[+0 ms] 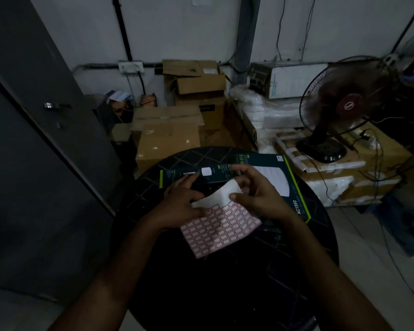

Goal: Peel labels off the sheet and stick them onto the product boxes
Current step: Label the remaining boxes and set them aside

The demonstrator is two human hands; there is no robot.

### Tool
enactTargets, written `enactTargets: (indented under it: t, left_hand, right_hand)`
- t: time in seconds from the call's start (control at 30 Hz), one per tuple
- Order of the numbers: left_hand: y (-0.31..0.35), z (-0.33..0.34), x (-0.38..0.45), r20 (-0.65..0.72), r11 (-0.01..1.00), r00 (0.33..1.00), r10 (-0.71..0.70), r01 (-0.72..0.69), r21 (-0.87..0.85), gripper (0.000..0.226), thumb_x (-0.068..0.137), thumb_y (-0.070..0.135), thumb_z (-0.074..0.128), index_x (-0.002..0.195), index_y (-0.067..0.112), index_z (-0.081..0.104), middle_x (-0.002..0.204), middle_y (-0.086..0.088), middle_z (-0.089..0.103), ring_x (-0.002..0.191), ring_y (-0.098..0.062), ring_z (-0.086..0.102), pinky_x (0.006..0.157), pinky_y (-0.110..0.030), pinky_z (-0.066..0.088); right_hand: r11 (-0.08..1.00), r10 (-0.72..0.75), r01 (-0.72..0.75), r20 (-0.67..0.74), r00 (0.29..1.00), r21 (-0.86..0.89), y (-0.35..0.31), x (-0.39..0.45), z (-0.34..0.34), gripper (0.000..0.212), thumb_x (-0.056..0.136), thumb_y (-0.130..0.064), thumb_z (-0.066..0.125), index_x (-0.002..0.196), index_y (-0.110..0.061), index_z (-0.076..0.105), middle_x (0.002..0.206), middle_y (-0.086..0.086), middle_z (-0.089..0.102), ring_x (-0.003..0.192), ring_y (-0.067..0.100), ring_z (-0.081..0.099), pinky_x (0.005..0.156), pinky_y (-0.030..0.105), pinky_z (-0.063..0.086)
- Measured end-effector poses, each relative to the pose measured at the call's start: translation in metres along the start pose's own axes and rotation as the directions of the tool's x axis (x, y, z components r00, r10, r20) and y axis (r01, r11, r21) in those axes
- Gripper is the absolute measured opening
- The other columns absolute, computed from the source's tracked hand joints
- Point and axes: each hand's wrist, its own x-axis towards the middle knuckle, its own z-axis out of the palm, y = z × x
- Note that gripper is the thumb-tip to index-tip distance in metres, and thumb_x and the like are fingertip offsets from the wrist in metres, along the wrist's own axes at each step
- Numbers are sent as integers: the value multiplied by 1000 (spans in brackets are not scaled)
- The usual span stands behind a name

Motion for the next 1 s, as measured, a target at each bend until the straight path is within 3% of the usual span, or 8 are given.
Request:
enactTargets:
  t: [0.1,0.2,0.3,0.47,0.6,0.77,0.87,1.0]
  left_hand:
    - [-2,3,2,-40,1000,999,10,-10,4,15,80,42,76,79,28,71,164,8,8,151,-18,-3,120,-51,8]
    - [-1,4,3,-53,1000,999,5,-4,17,10,83,41,74,81,34,67,164,6,9,151,-19,-2,119,-52,8]
    - [-1,4,7,-82,1000,996,21,-22,-15,11,83,37,74,82,40,63,164,3,13,151,-22,2,119,-52,11]
    - [-3,4,6,-84,998,996,40,-44,-49,18,83,39,73,84,51,59,164,3,13,151,-21,0,119,-53,10]
    - [-9,8,8,-110,999,993,40,-43,-24,15,83,38,74,98,37,73,164,4,13,151,-21,1,119,-52,11]
    - [-11,12,9,-123,999,992,30,-31,-9,12,84,39,73,93,31,76,163,5,15,151,-21,4,120,-48,12]
    - [-12,12,9,-135,999,990,39,-40,-2,13,85,39,72,93,29,76,163,4,18,151,-22,7,120,-45,13]
    - [-12,12,8,-146,999,988,40,-43,-19,16,84,40,72,91,26,77,162,4,20,150,-22,9,119,-46,15]
  right_hand:
    - [914,-199,70,-291,936,-400,-2,-1,11,56,72,-19,86,120,-27,58,115,-7,59,99,-3,56,83,10,44]
    - [721,-403,120,-272,874,-683,-10,-8,27,29,73,-25,83,97,-28,67,93,-10,62,89,5,51,73,13,38]
    - [735,-361,138,-210,909,-664,-9,-14,44,14,77,-25,80,91,-27,75,84,-13,67,78,4,58,69,15,46]
    - [788,-251,79,-201,947,-611,-3,-16,52,22,78,-25,82,100,-22,78,85,-12,63,73,1,58,65,6,39]
    - [774,-261,79,-203,944,-629,-2,-16,56,15,79,-19,82,94,-20,78,85,-6,66,72,6,59,64,7,39]
    - [712,-327,68,-243,913,-699,1,-16,62,9,78,-15,80,82,-22,75,82,-4,68,69,8,60,62,17,47]
    - [631,-415,46,-287,864,-775,1,-18,68,17,80,-12,75,70,-25,68,74,-5,65,62,8,56,58,17,38]
    - [697,-366,100,-233,901,-710,2,-19,67,16,86,-11,69,77,-23,66,80,-4,64,69,8,57,60,24,47]
